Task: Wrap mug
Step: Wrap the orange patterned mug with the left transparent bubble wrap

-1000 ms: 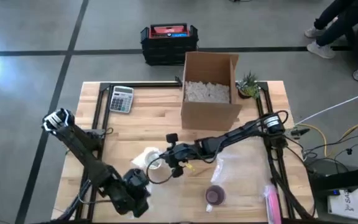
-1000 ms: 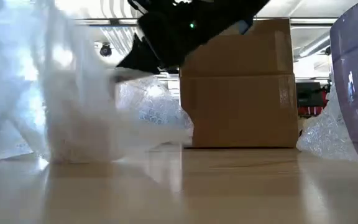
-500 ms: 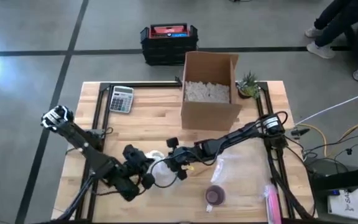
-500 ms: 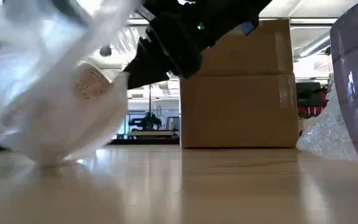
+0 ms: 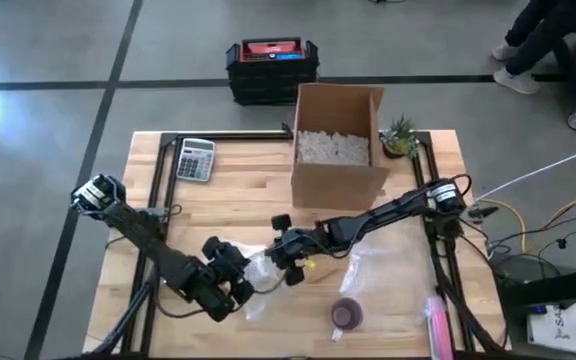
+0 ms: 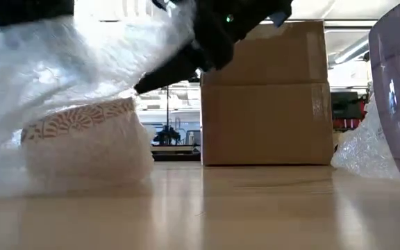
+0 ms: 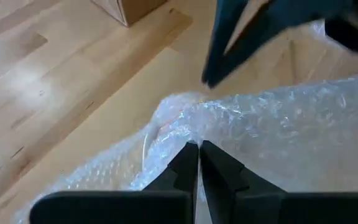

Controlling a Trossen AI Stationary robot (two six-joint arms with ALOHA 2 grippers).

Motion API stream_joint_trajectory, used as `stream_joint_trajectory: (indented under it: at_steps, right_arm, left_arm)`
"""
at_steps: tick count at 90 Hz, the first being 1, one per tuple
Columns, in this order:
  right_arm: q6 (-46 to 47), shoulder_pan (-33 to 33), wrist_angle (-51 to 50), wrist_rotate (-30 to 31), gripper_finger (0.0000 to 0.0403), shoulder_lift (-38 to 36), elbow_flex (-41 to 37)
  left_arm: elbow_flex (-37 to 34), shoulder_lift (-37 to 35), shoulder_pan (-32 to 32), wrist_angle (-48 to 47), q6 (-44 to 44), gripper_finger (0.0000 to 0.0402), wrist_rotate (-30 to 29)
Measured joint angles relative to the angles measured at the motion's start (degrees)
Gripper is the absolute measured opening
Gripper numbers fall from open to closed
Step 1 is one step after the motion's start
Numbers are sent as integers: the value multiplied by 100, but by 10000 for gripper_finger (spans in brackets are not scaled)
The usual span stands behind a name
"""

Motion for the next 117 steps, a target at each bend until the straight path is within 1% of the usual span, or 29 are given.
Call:
stream_joint_trajectory:
  at_steps: [4, 10, 14, 23, 31, 42, 49, 53, 61, 66, 71, 83, 87, 92, 96, 103, 109, 117]
  right_arm:
    - [67, 2, -67, -150, 0, 83, -32]
    - [137, 19, -9, -214, 0, 218, -39]
    - [202, 36, 20, -228, 0, 274, -40]
    - [274, 53, 257, -213, 0, 378, -38]
    - [270, 53, 555, -215, 0, 480, -40]
    - [256, 51, 1033, -216, 0, 564, -29]
    - [252, 55, 1165, -221, 0, 637, -29]
    - [252, 71, 1164, -227, 0, 634, -38]
    - [184, 103, 874, -222, 0, 587, 113]
    - [83, 108, 564, -234, 0, 554, 294]
    - [-18, 114, 358, -271, 0, 543, 494]
    - [-55, 103, 268, -312, 0, 539, 910]
    - [-28, 99, 242, -352, 0, 539, 985]
    - [-6, 111, 165, -358, 0, 549, 1037]
    - [-8, 116, 21, -357, 0, 550, 1091]
    - [-8, 121, -155, -327, 0, 548, 1142]
    - [-1, 101, -280, -298, 0, 548, 1137]
    - [-6, 107, -412, -264, 0, 488, 1153]
  left_arm:
    - [4, -11, -1, -6, -68, 1, 288]
    - [121, -102, 58, -158, -258, 1, 995]
    - [229, -177, 81, -187, -238, 1, 1170]
    - [305, -291, 36, -188, 57, 0, 1009]
    - [170, -269, 33, -194, 206, 0, 989]
    - [-245, -208, 53, -160, 116, 0, 977]
    - [-593, -203, 51, 165, -67, 0, 939]
    - [-793, -220, 44, 547, -75, 0, 861]
    - [-1227, -244, 38, 1373, -22, 0, 782]
    - [-1464, -254, 40, 1909, 8, 0, 809]
    - [-1672, -254, 31, 2387, 2, 0, 703]
    - [-2091, -120, 71, 3041, -6, 0, 872]
    - [-2227, -138, 69, 3157, -7, 0, 807]
    - [-2238, -151, 58, 3701, -14, 0, 822]
    - [-2283, -146, 62, 3744, -30, 0, 883]
    - [-2344, -131, 69, 3493, -17, 0, 927]
    - [-2213, -229, 71, 3556, 6, 0, 921]
    - [-2059, -356, 59, 3391, 194, 0, 871]
